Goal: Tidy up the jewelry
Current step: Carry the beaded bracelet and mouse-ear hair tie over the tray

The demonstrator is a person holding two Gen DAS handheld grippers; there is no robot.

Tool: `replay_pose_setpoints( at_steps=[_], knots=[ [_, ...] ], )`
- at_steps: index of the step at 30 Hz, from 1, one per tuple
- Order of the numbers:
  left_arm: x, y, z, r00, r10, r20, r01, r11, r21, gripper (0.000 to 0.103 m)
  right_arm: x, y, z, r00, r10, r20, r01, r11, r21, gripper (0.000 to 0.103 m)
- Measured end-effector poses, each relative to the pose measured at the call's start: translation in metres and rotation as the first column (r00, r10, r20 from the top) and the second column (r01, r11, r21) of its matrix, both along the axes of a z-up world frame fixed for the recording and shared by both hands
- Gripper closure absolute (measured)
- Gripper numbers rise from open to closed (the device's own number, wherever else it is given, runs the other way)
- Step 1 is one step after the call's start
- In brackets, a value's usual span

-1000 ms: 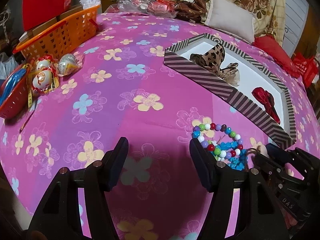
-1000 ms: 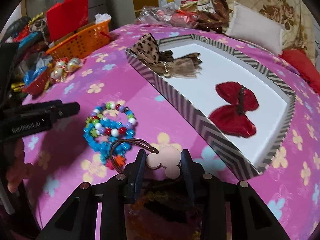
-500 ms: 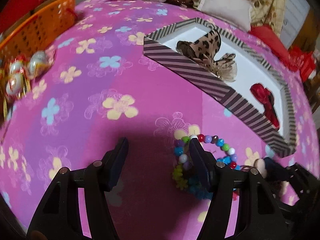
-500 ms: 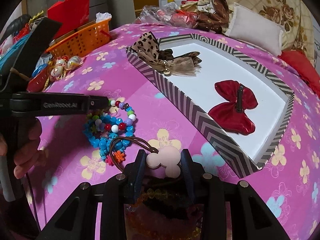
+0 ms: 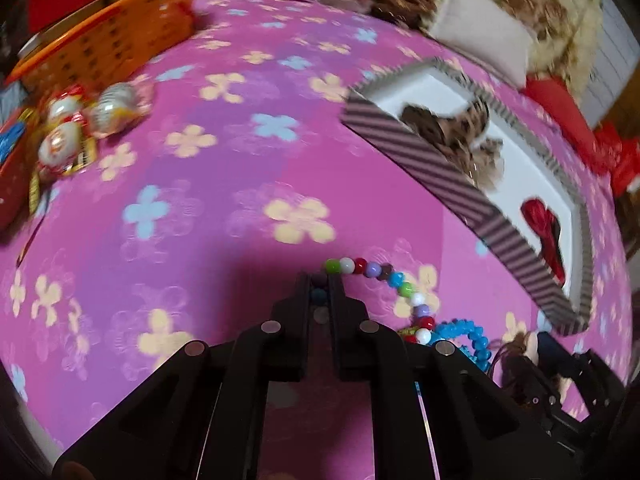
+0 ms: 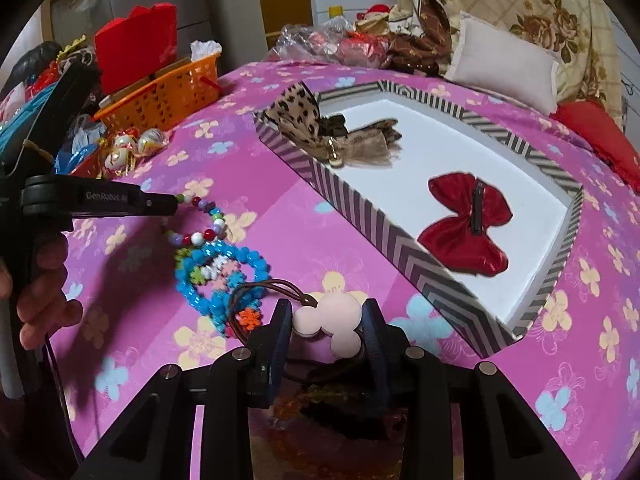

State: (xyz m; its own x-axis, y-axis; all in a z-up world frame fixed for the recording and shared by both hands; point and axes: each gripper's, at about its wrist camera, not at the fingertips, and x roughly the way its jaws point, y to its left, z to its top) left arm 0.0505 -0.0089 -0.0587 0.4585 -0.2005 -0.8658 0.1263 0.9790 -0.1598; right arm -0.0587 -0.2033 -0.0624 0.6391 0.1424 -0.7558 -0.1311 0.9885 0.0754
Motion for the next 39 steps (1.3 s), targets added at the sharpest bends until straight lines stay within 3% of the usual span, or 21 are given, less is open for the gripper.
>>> replay_pose_setpoints(
  at_steps=[8, 18, 39],
  knots=[
    [-0.015, 0.018, 0.021, 0.999, 0.004, 0.052, -0.001, 0.998, -0.055, 0.096, -0.014, 0.009, 0.021, 0.999, -0.007, 0.048, 0.006, 1.0, 0.012, 0.069],
    [-0.038, 0.02, 0.041, 0.993, -0.034, 0.115, 0.042, 0.996, -0.073, 0.096, -0.034, 0.016, 0.041, 0.996, -0.01, 0.091, 0.006, 0.999, 0.043, 0.069],
    [-0.062, 0.016, 0.066, 0.99, -0.074, 0.123, 0.096, 0.978, -0.185, 0.096, -0.056, 0.008, 0.063, 0.991, -0.049, 0.125, 0.043, 0.998, 0.05, 0.069]
  ],
)
